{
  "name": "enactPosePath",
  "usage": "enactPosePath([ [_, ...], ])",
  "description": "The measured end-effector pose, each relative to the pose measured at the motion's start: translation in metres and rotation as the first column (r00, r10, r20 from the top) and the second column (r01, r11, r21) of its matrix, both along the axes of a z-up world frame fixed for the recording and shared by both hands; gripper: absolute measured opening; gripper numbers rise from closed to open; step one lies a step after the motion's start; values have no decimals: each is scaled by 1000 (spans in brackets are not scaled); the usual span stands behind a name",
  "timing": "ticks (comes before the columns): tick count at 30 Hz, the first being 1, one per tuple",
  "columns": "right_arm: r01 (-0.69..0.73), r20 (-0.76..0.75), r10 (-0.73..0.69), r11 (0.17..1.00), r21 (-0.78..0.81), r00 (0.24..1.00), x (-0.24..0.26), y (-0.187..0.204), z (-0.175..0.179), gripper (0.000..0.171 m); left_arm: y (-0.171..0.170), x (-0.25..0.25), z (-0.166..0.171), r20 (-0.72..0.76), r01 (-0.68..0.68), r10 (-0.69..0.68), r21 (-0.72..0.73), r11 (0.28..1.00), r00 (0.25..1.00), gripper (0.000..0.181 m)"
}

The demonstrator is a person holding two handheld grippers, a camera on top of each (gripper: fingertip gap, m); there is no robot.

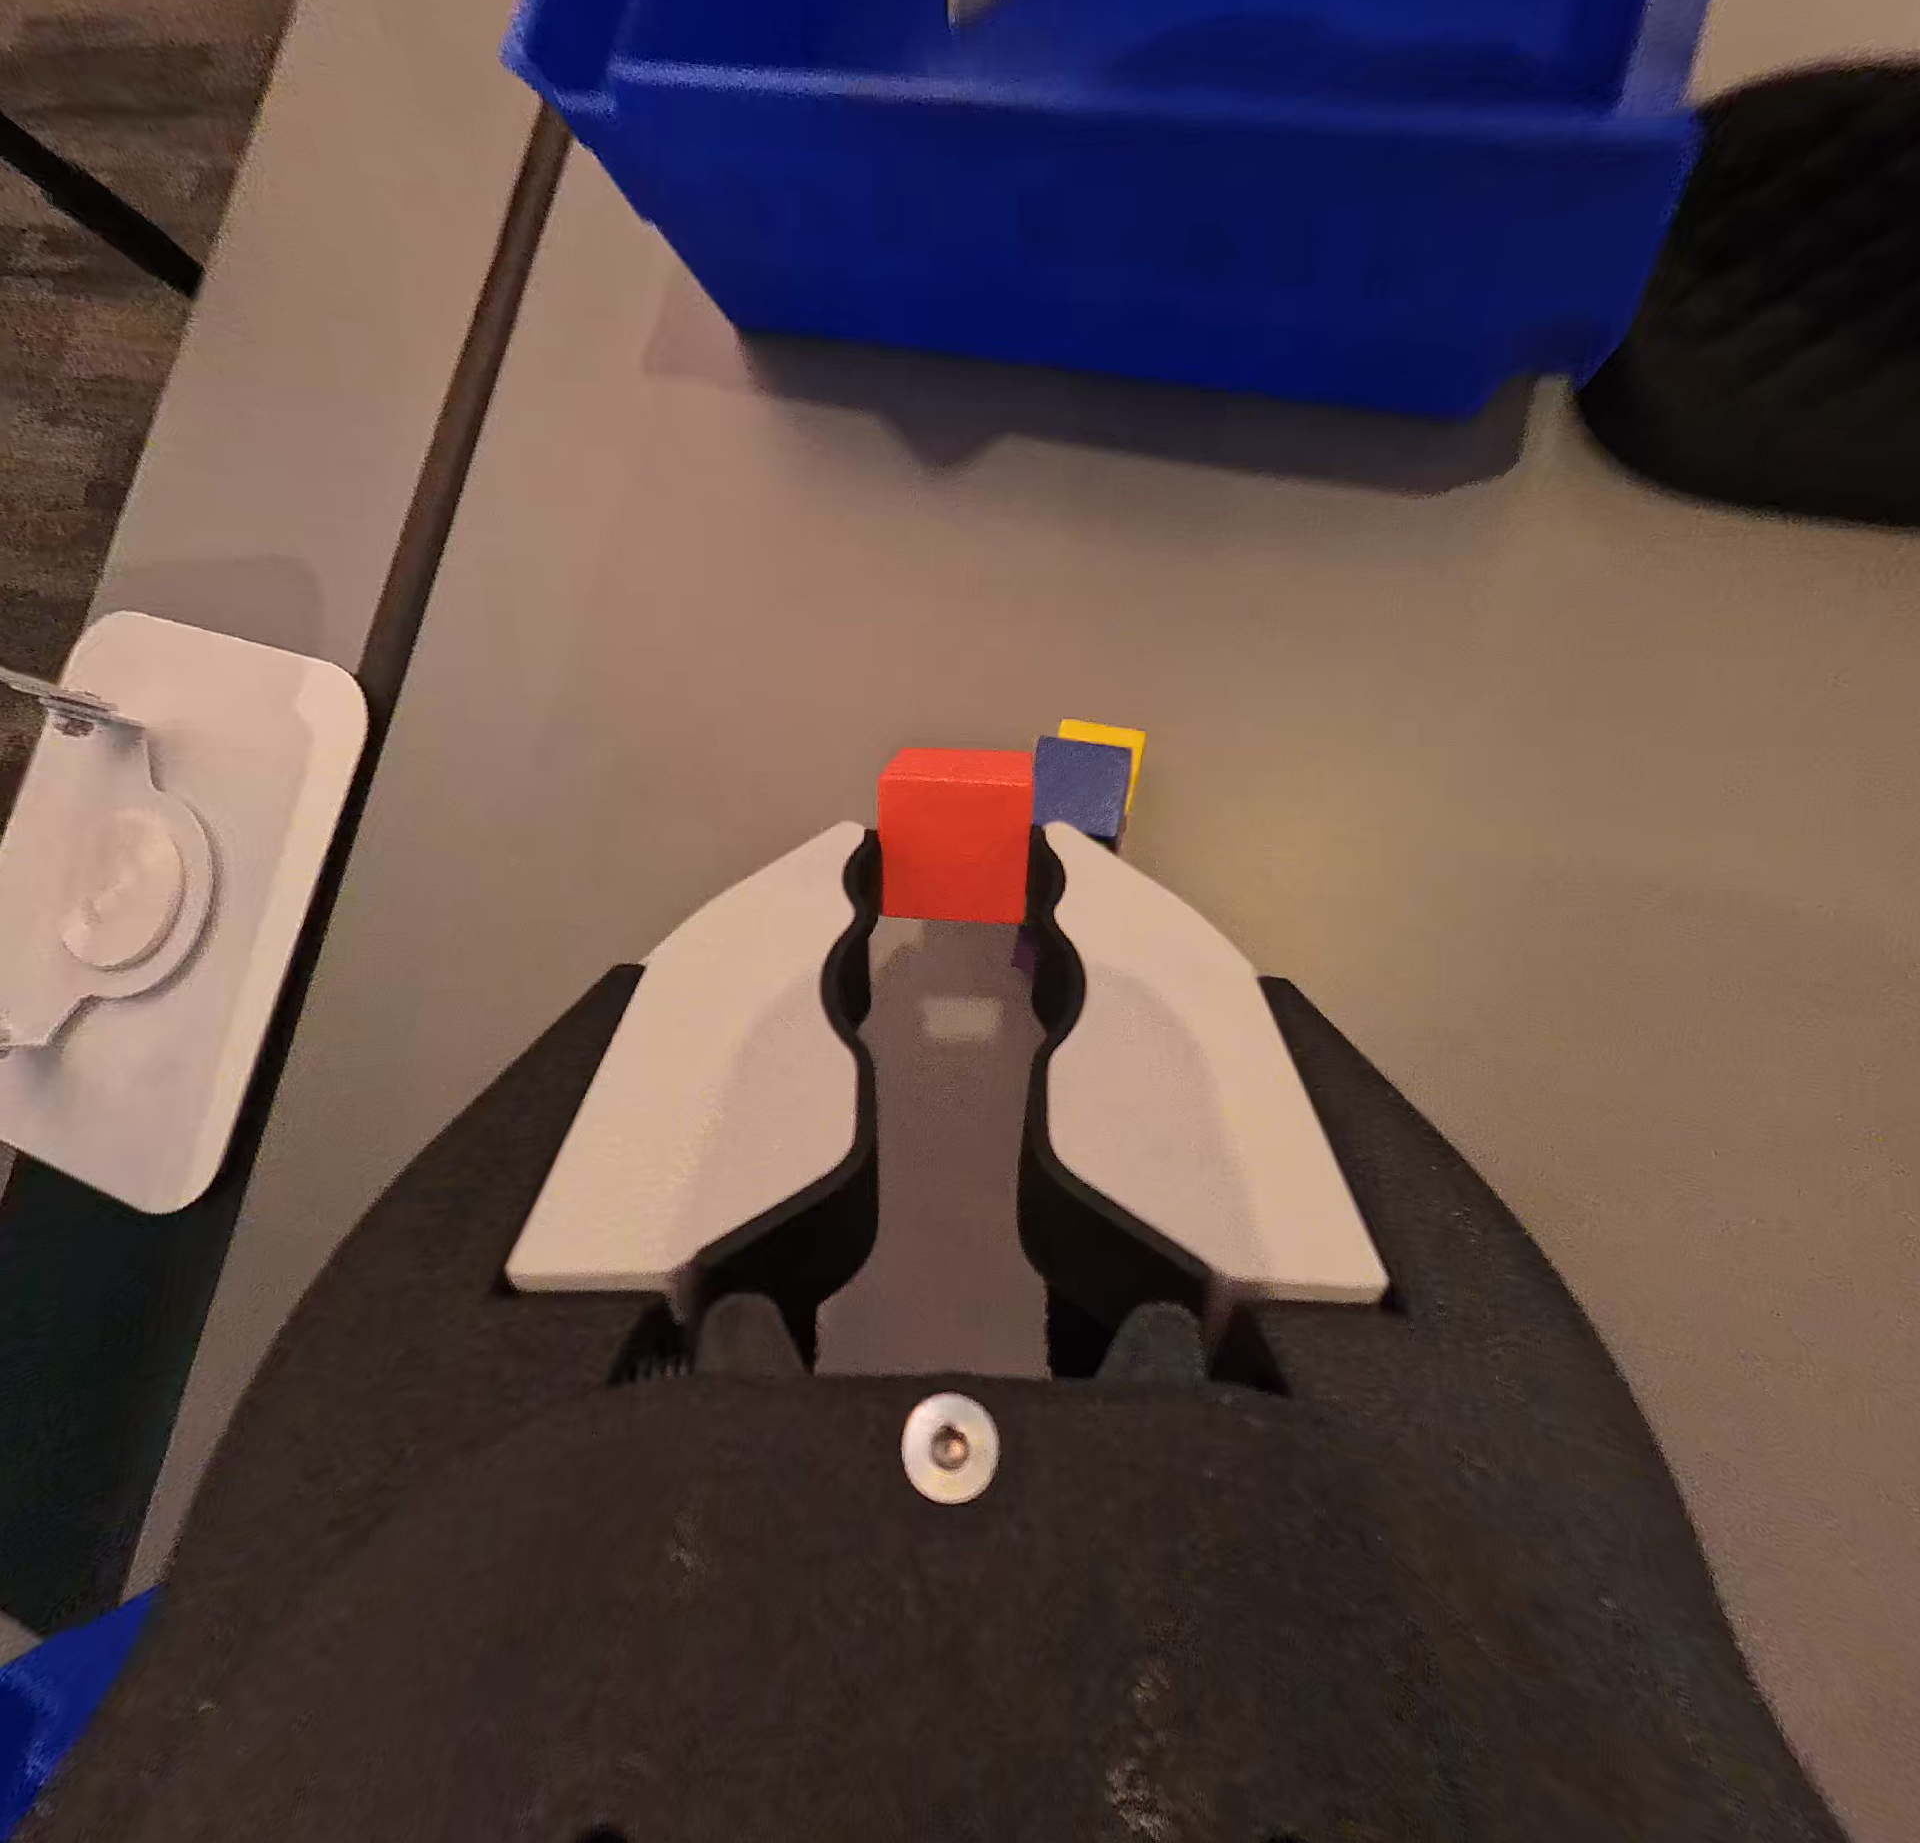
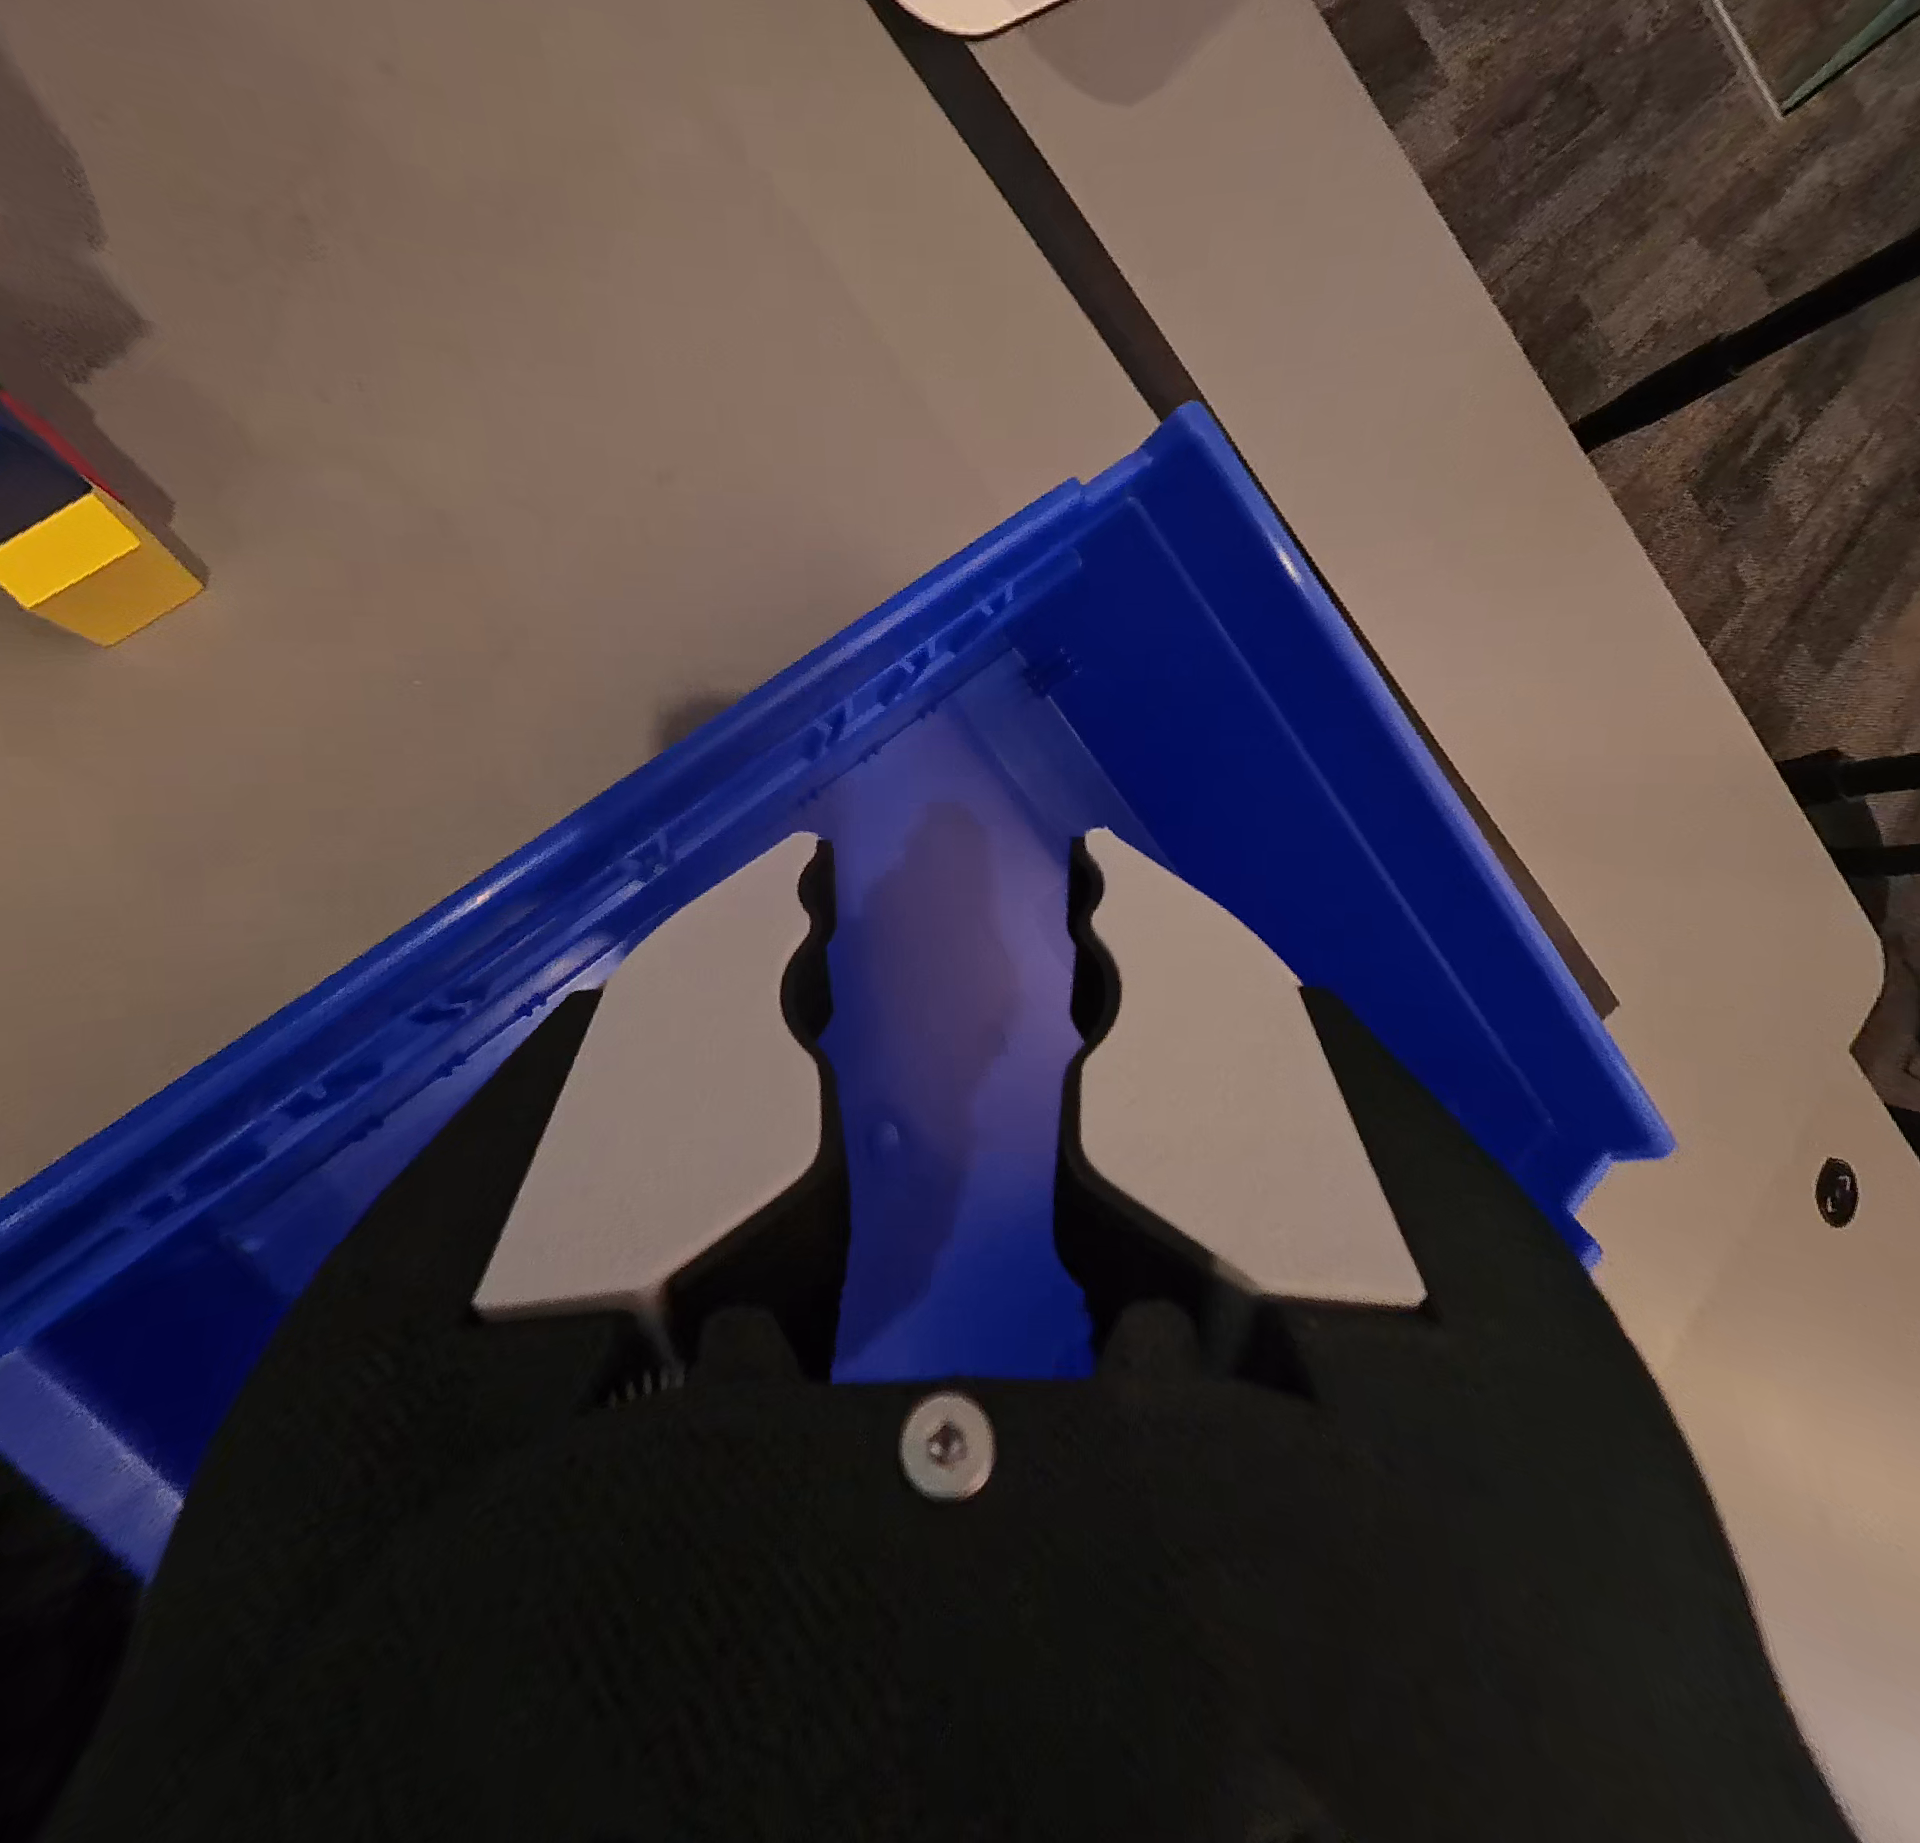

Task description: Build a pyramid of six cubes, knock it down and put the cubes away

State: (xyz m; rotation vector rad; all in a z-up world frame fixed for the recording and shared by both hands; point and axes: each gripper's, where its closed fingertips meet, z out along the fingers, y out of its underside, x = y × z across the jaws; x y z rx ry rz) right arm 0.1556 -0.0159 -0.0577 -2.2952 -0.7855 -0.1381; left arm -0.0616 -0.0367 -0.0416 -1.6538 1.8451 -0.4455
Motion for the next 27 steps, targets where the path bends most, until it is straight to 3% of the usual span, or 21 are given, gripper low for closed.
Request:
enactPosePath([
  [4,-9,-13,9,1000,8,1000,-2,-1,3,45,-8,8,-14,-34,27,-29,-66,997,999,27],
  [16,-10,-14,10,1000,-19,1000,-2,-2,-2,45,-12,11,-53,-209,86,-89,-27,996,974,27],
  [27,-20,-9,19,999,-30,1000,-5,-2,-4,45,-13,10,-53,-230,91,-89,-3,996,969,27],
])
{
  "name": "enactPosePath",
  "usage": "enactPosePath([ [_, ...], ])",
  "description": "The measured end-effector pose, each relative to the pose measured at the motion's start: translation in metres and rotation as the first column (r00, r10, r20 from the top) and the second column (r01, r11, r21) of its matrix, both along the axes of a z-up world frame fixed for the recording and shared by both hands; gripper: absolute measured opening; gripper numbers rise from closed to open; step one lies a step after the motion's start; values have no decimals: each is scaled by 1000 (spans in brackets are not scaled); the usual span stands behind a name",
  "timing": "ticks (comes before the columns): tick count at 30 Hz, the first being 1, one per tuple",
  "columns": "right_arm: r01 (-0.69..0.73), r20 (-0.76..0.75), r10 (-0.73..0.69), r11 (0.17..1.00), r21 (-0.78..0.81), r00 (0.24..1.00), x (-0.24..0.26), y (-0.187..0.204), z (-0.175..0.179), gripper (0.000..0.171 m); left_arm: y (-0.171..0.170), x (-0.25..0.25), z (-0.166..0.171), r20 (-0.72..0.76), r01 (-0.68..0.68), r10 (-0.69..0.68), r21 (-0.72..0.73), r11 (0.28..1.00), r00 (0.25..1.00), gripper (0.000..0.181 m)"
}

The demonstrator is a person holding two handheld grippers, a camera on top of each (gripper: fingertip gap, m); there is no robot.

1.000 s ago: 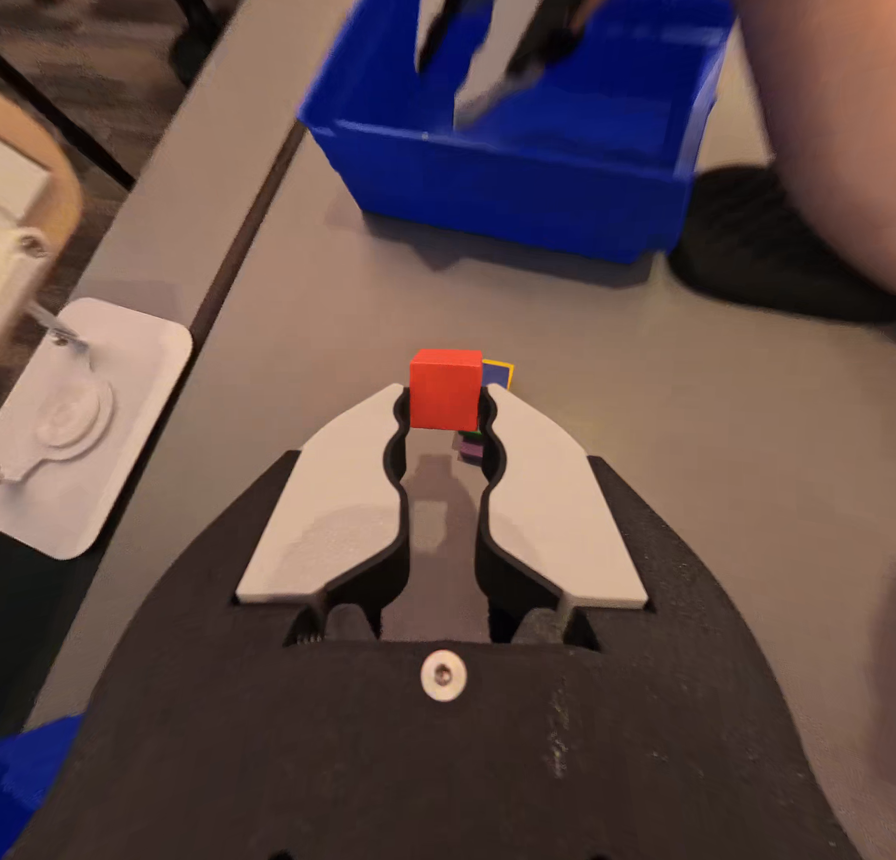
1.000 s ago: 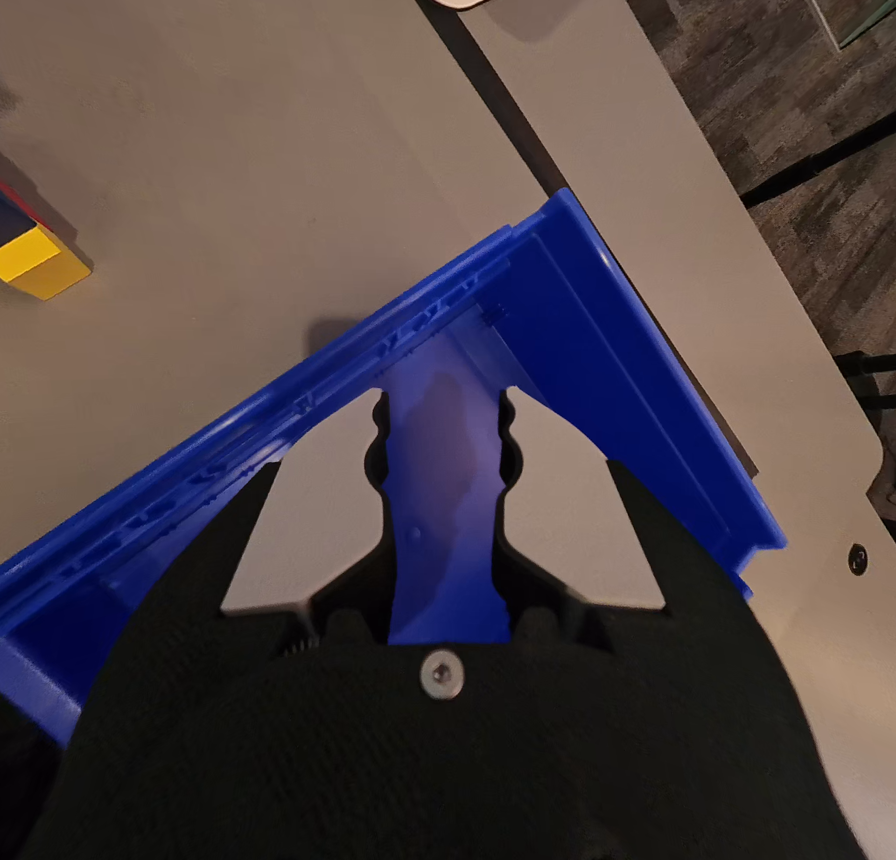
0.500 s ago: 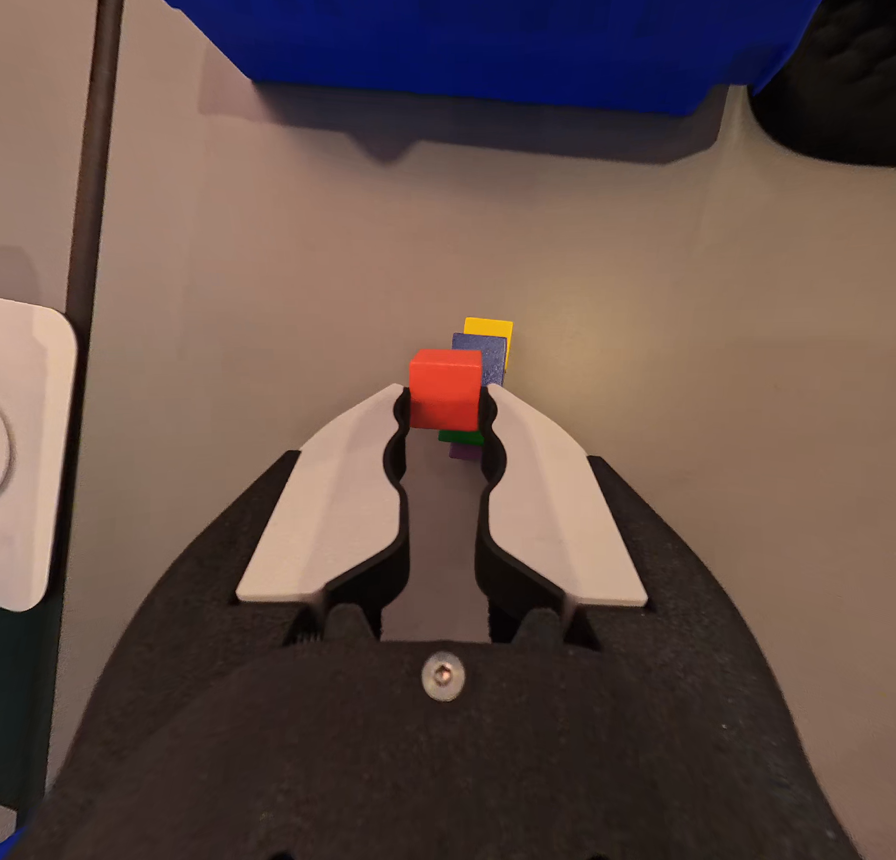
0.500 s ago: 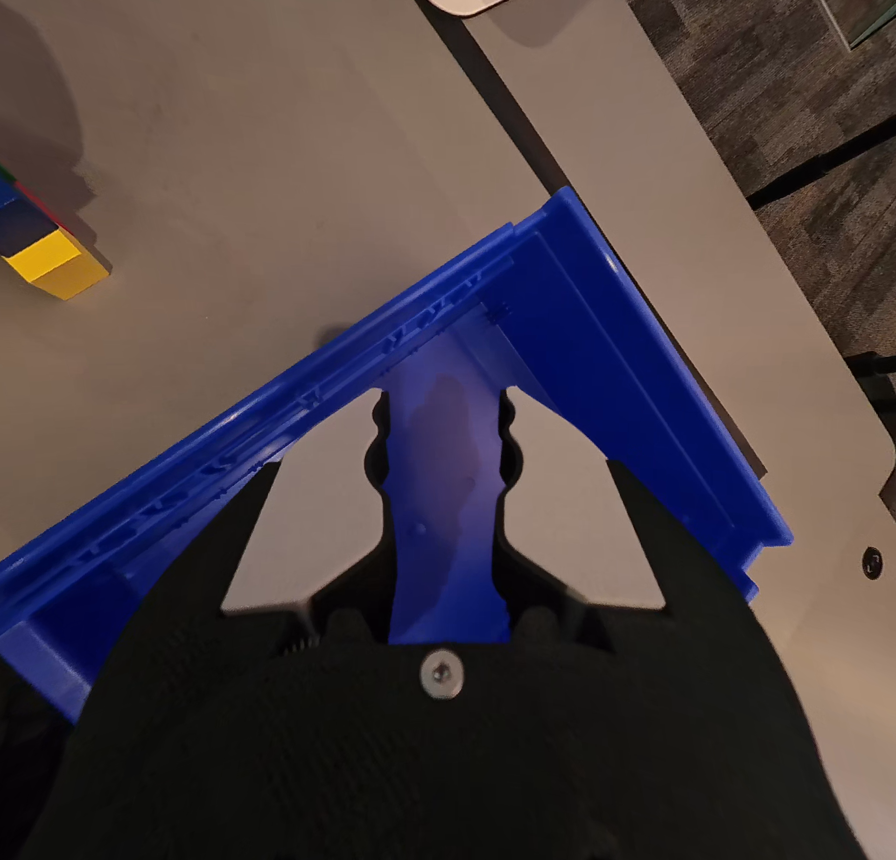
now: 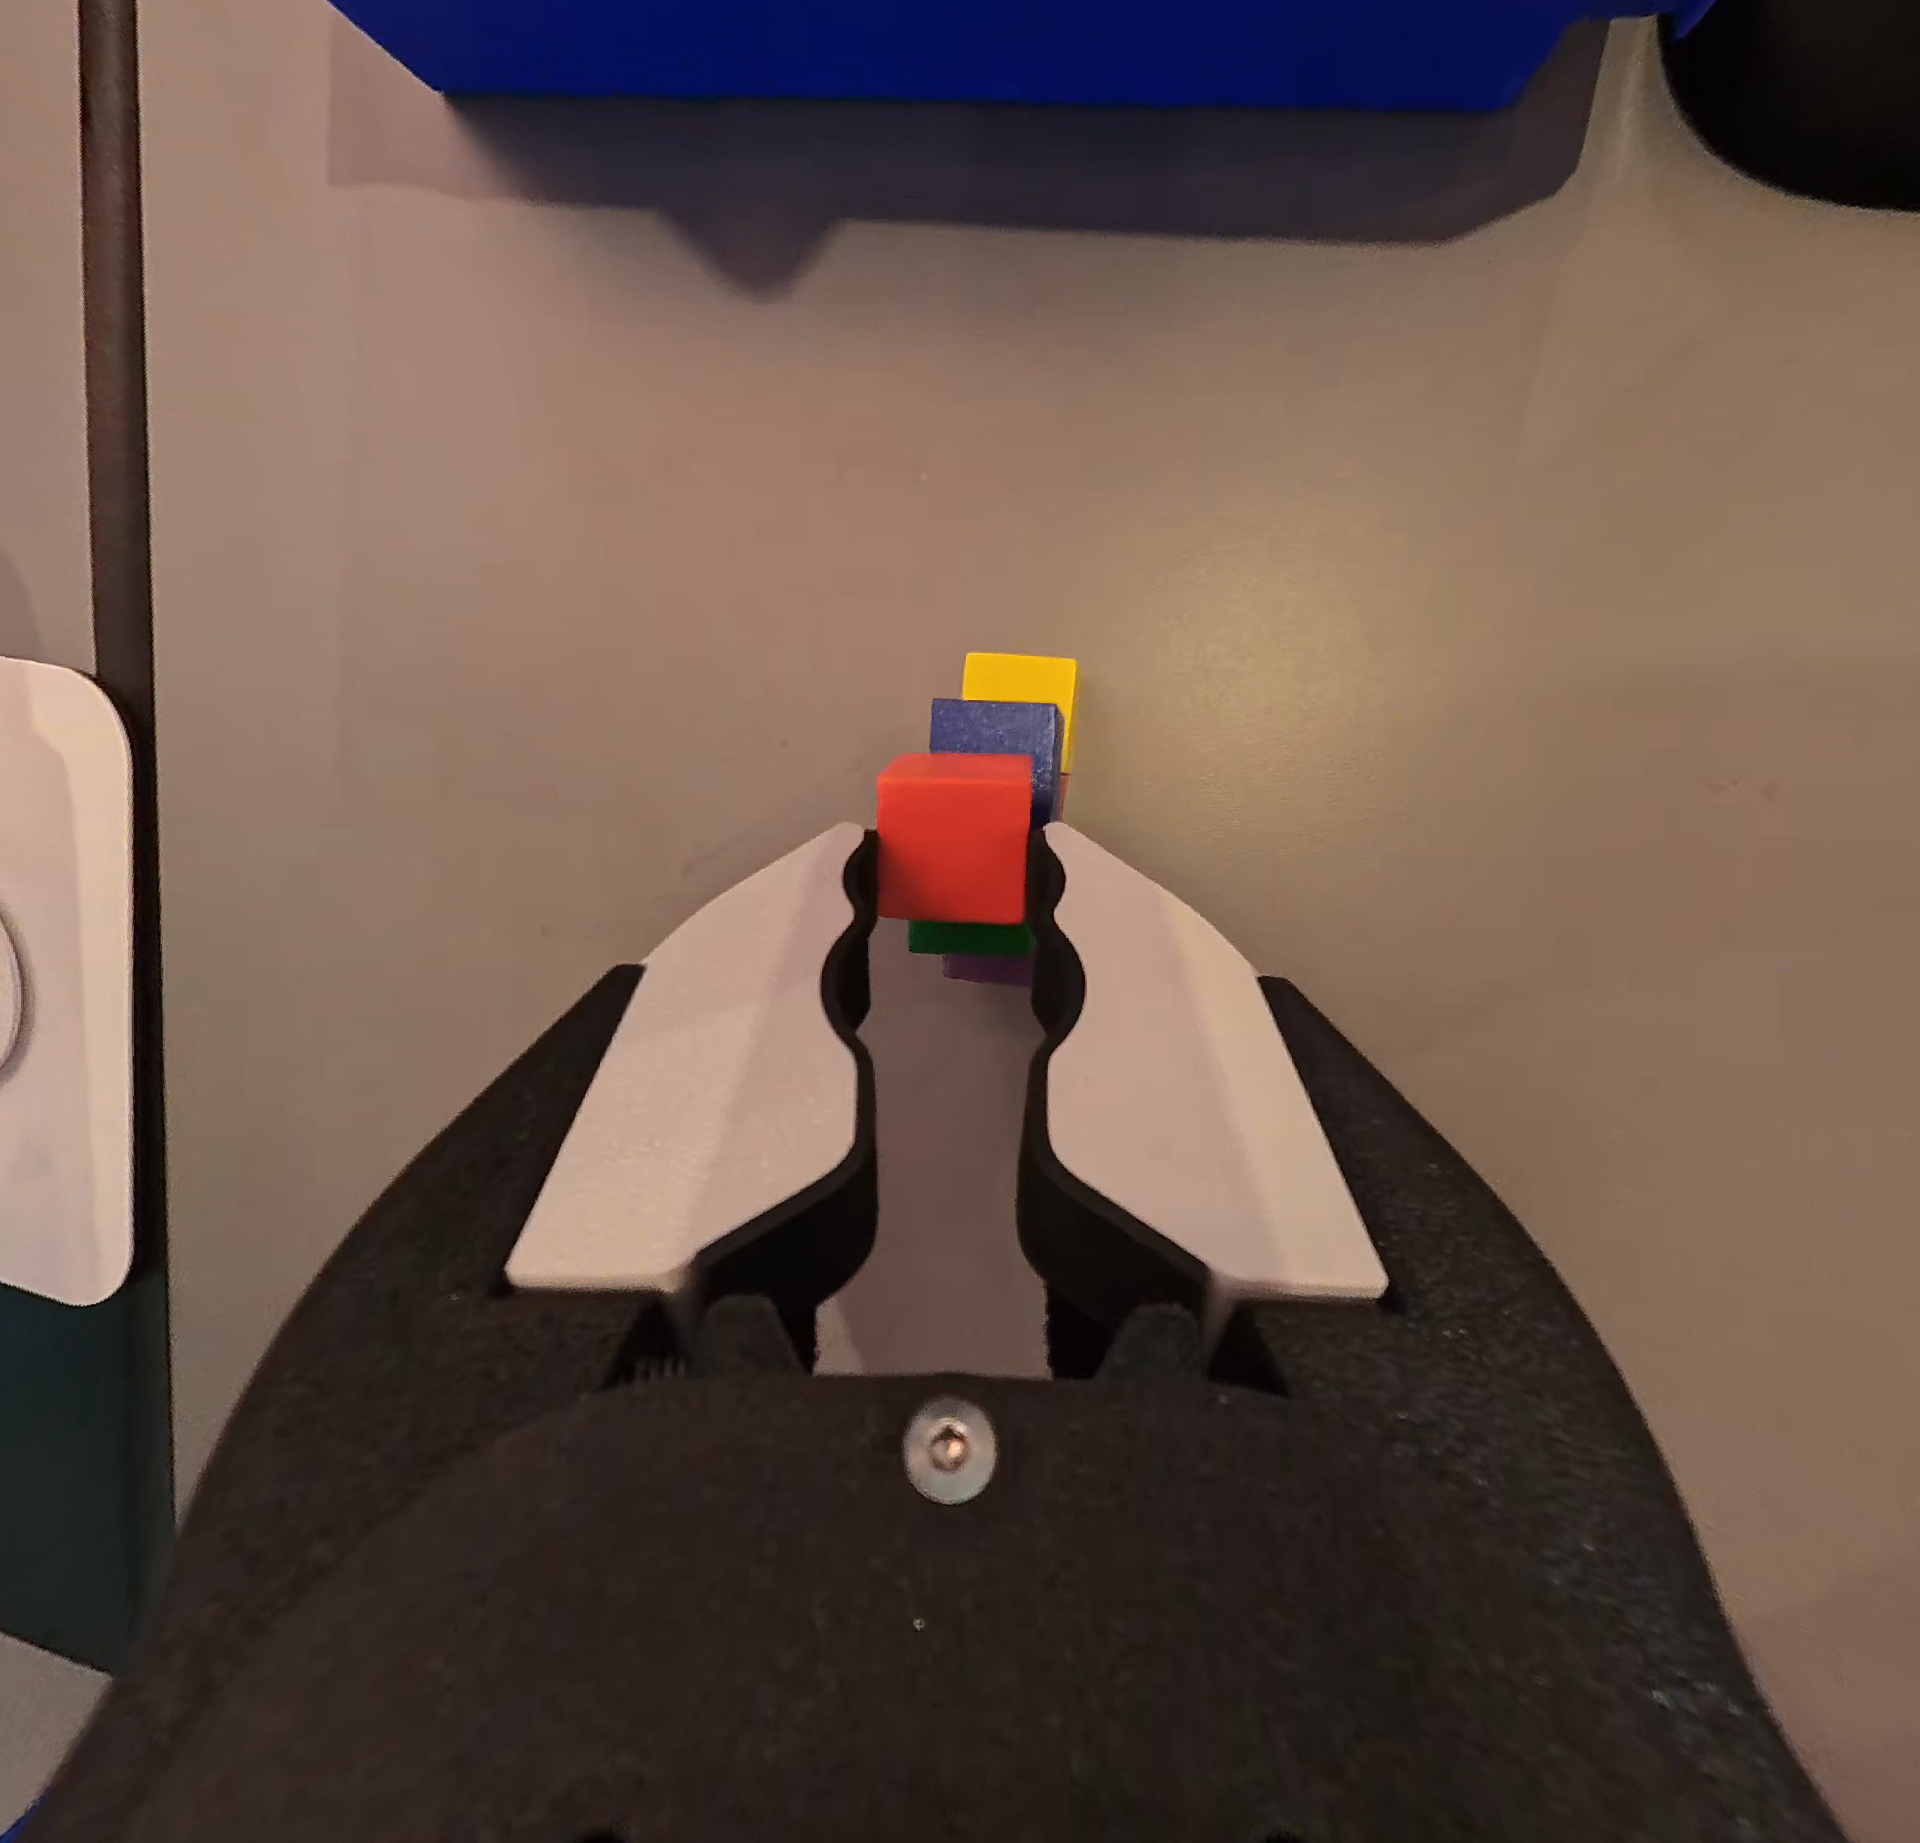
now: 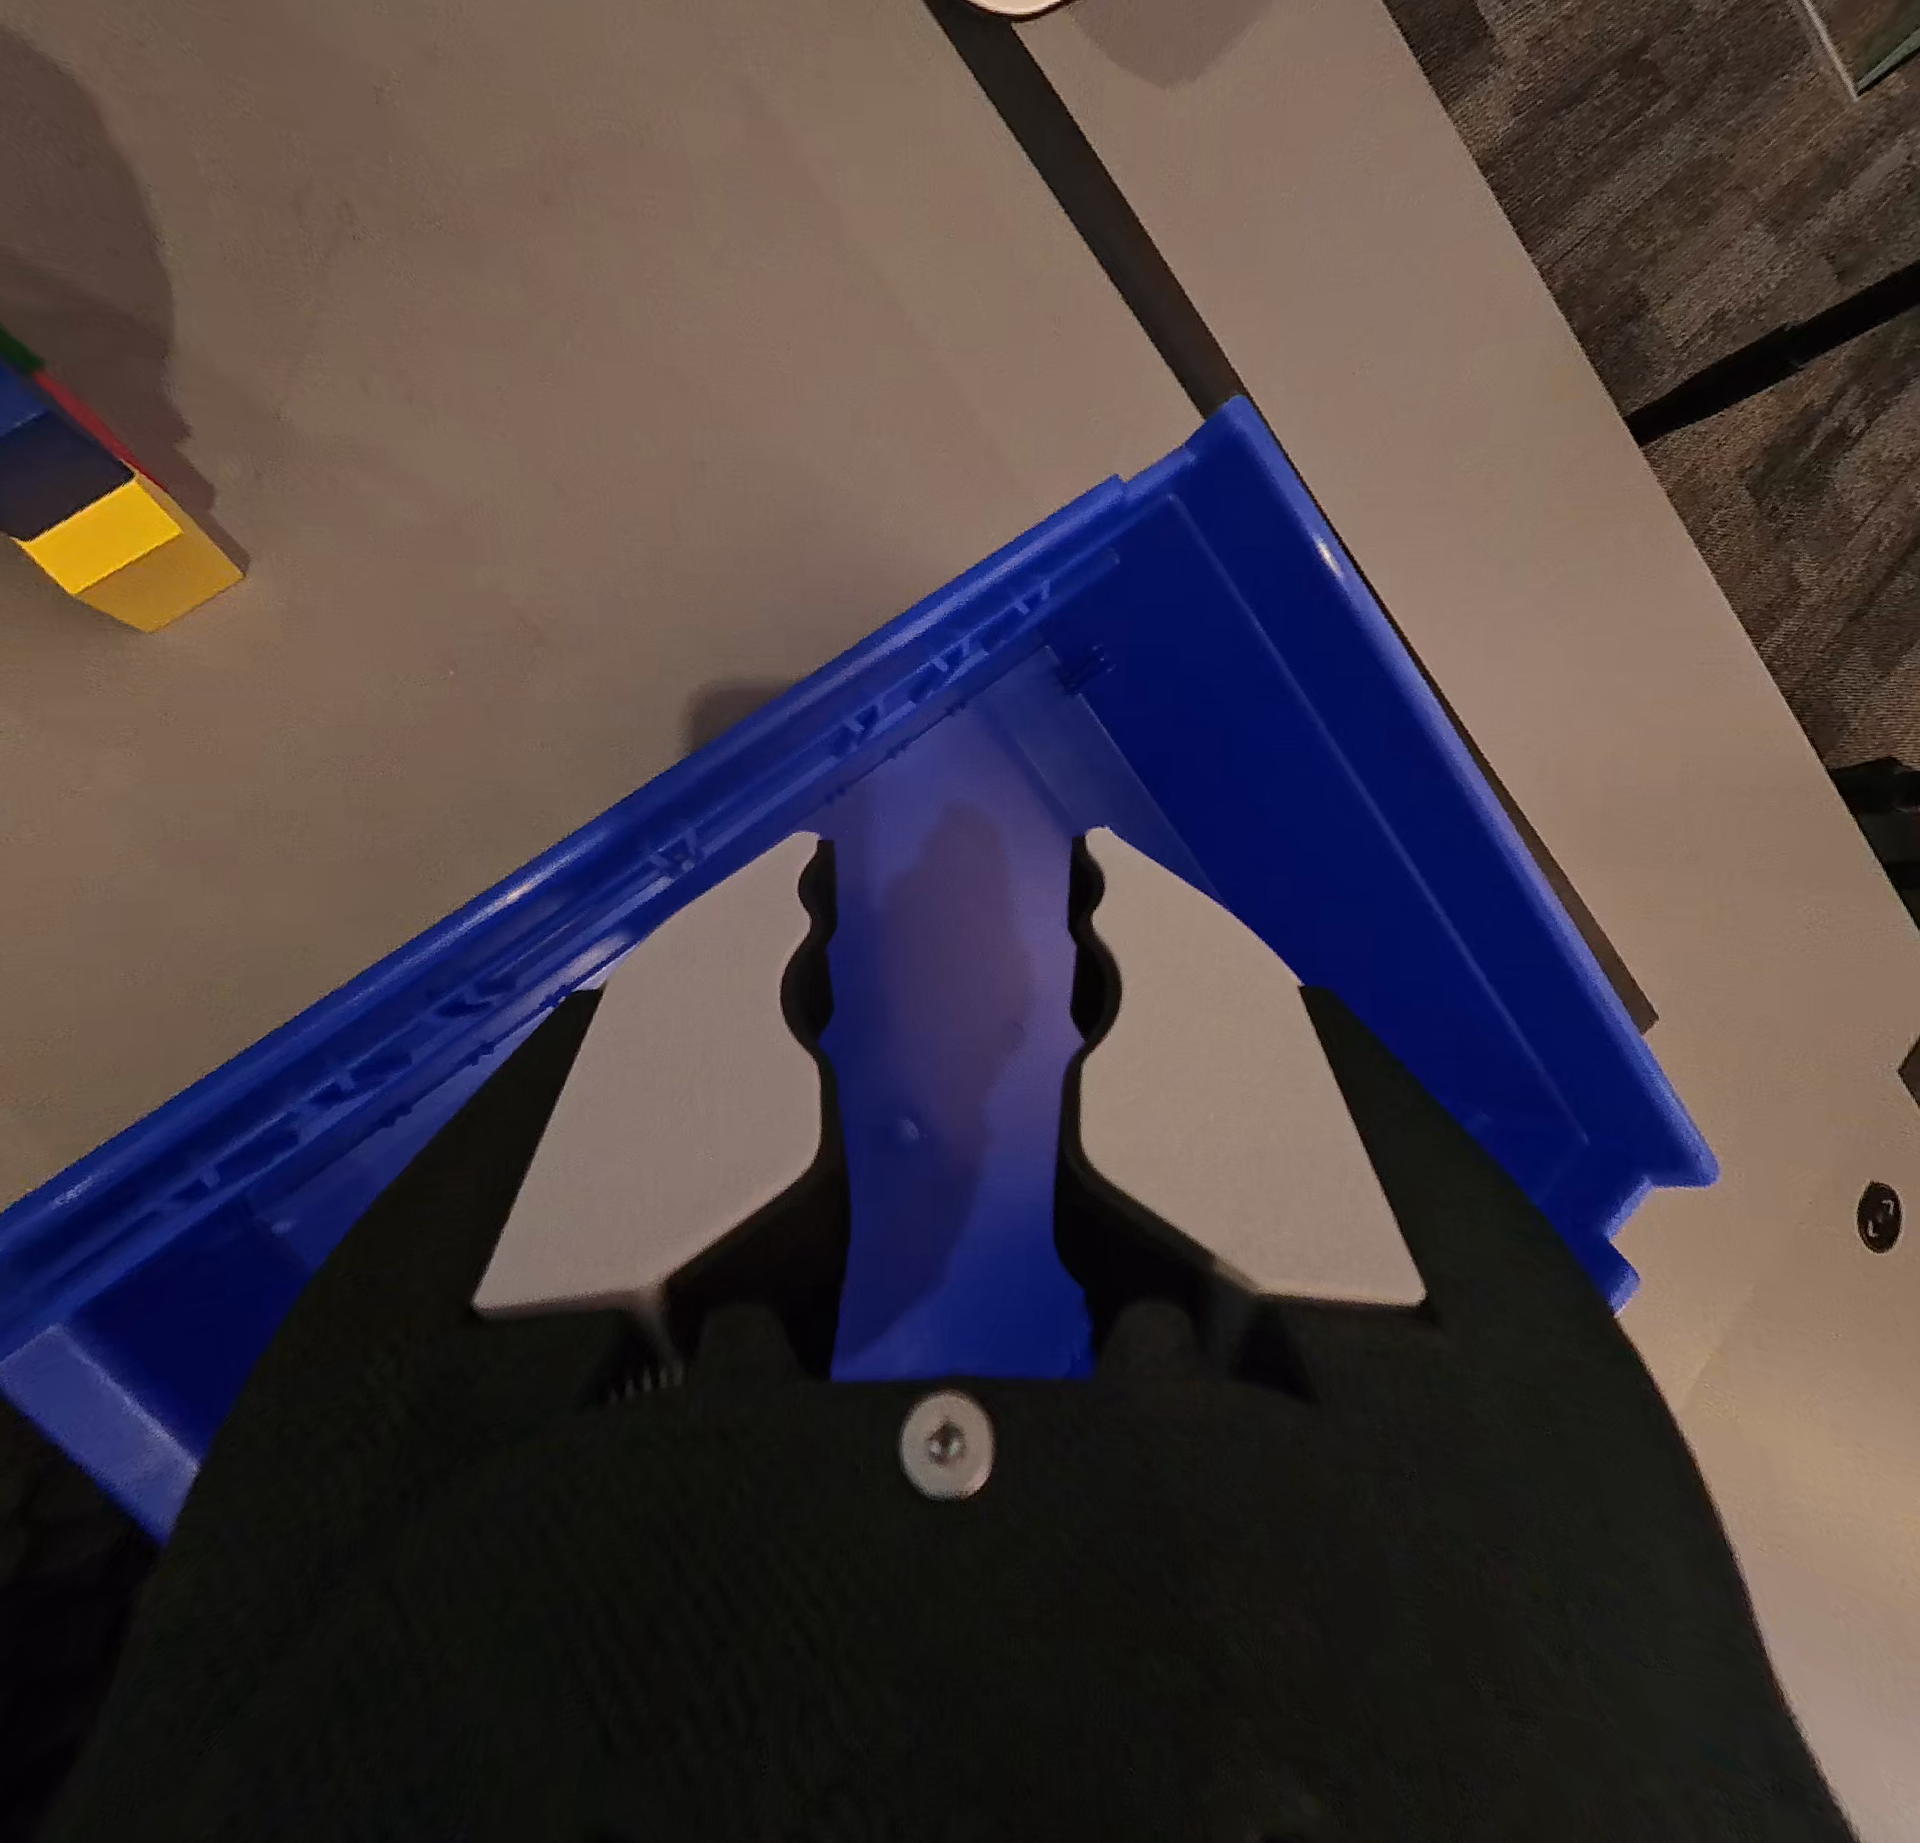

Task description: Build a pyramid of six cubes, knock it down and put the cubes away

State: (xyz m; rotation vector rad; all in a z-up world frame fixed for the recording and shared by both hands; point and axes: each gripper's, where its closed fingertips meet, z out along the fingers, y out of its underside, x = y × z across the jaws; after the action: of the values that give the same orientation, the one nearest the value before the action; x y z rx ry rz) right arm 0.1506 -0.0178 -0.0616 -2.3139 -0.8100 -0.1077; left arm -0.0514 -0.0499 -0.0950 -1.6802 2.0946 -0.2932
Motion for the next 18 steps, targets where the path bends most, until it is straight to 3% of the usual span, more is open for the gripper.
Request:
enactPosePath([
  [18,3,-5,-4,1000,-24,1000,0,1,-6,45,5,1,-2,0,-16,16,36,999,1000,27],
])
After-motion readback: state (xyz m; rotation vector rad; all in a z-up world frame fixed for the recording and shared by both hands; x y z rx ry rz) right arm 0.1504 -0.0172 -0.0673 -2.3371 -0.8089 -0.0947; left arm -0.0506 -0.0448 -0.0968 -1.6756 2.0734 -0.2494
